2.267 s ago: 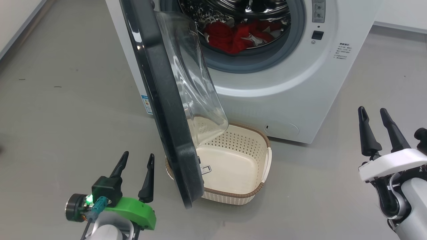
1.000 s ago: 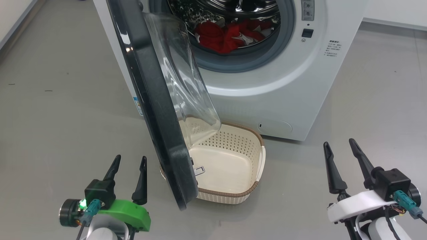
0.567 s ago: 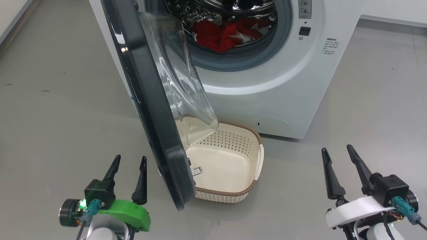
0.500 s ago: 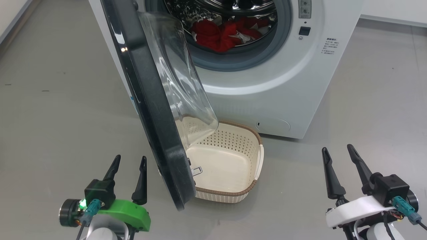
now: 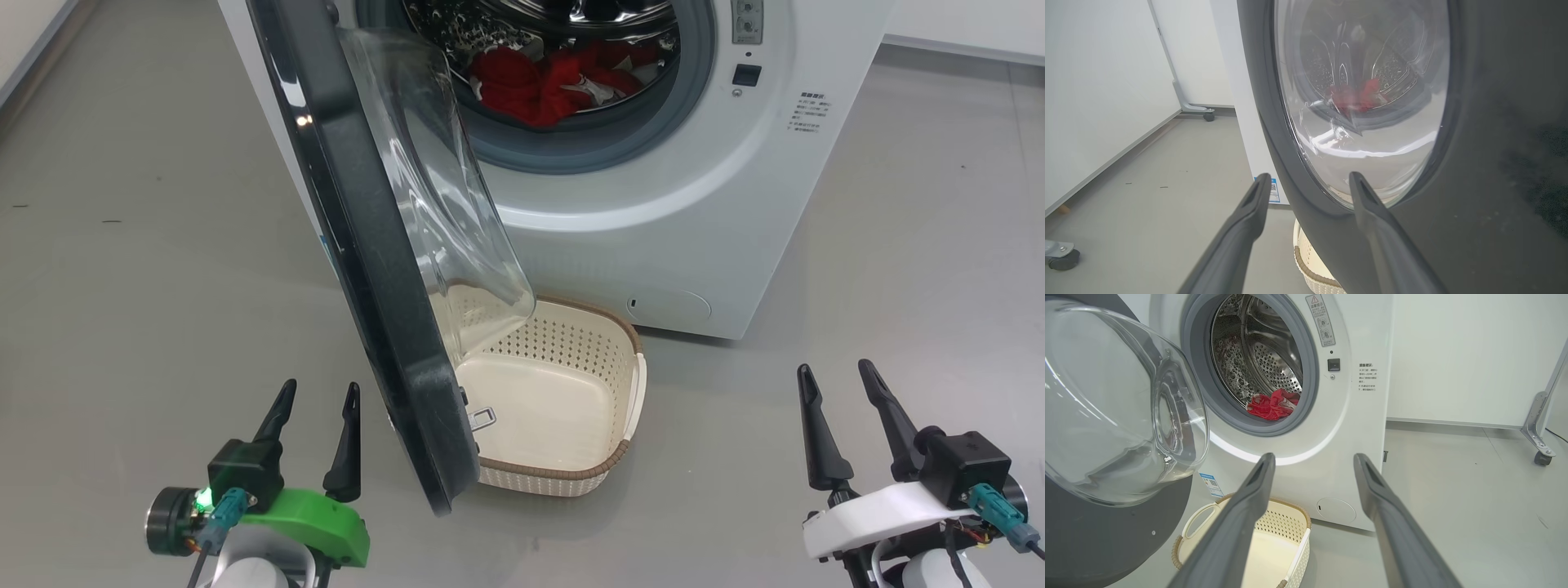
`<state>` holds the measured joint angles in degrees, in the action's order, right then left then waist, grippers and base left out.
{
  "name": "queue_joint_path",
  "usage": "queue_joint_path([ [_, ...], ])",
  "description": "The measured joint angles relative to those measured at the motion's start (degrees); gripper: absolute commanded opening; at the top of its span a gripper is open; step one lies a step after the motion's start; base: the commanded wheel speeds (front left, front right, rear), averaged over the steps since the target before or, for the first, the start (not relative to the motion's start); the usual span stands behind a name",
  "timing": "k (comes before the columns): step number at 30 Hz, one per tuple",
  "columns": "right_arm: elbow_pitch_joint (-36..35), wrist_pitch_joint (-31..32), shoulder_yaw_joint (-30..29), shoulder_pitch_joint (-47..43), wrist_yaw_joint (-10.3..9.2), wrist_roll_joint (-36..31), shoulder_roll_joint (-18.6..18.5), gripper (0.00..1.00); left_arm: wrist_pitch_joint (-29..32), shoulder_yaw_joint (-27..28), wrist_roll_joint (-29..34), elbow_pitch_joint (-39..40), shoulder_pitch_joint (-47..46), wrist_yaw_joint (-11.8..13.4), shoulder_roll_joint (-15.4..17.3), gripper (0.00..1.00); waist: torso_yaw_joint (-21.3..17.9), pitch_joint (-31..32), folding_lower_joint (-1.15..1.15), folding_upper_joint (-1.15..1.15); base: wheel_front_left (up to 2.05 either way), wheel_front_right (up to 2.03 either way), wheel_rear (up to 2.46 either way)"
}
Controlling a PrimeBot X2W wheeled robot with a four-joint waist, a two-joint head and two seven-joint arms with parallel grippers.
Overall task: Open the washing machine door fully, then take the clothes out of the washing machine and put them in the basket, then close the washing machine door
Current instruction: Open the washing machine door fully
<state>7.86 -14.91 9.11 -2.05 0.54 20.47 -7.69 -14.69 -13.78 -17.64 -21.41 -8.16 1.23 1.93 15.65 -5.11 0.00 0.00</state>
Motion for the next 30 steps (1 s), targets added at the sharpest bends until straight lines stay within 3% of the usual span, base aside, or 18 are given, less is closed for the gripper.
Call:
queue_joint_path([
  [8, 1.19, 0.0, -1.41, -0.21, 1.26, -0.92, 0.54, 1.0, 0.0, -0.36, -0.01, 0.12, 0.0, 0.0, 0.0, 1.0, 0.22, 0.08, 0.0, 0.0, 0.0, 0.0, 0.0],
  [9, 1.27, 0.0, -1.53, -0.3, 1.43, -1.01, 0.59, 1.0, 0.0, -0.41, -0.01, 0.13, 0.0, 0.0, 0.0, 0.95, 0.26, 0.12, 0.0, 0.0, 0.0, 0.0, 0.0],
  [10, 1.38, 0.0, -1.65, -0.36, 1.45, -1.14, 0.69, 1.0, 0.0, -0.44, -0.01, 0.12, 0.0, 0.0, 0.01, 0.0, 0.3, 0.16, 0.0, 0.0, 0.0, 0.0, 0.0],
  [20, 2.13, 0.0, -3.18, -0.5, 2.43, -2.16, 1.65, 1.0, 0.0, -0.29, -0.03, 0.82, 0.01, 0.1, 0.0, 0.0, 0.53, 0.41, 0.0, 0.0, 0.0, 0.0, 0.0],
  [30, 2.79, 0.0, -4.43, -0.52, 3.31, -2.96, 2.46, 1.0, 0.0, 3.68, -0.01, 9.02, -0.05, 1.87, 0.0, 0.0, 0.81, 0.79, 0.0, 0.0, 0.0, 0.0, 0.0],
])
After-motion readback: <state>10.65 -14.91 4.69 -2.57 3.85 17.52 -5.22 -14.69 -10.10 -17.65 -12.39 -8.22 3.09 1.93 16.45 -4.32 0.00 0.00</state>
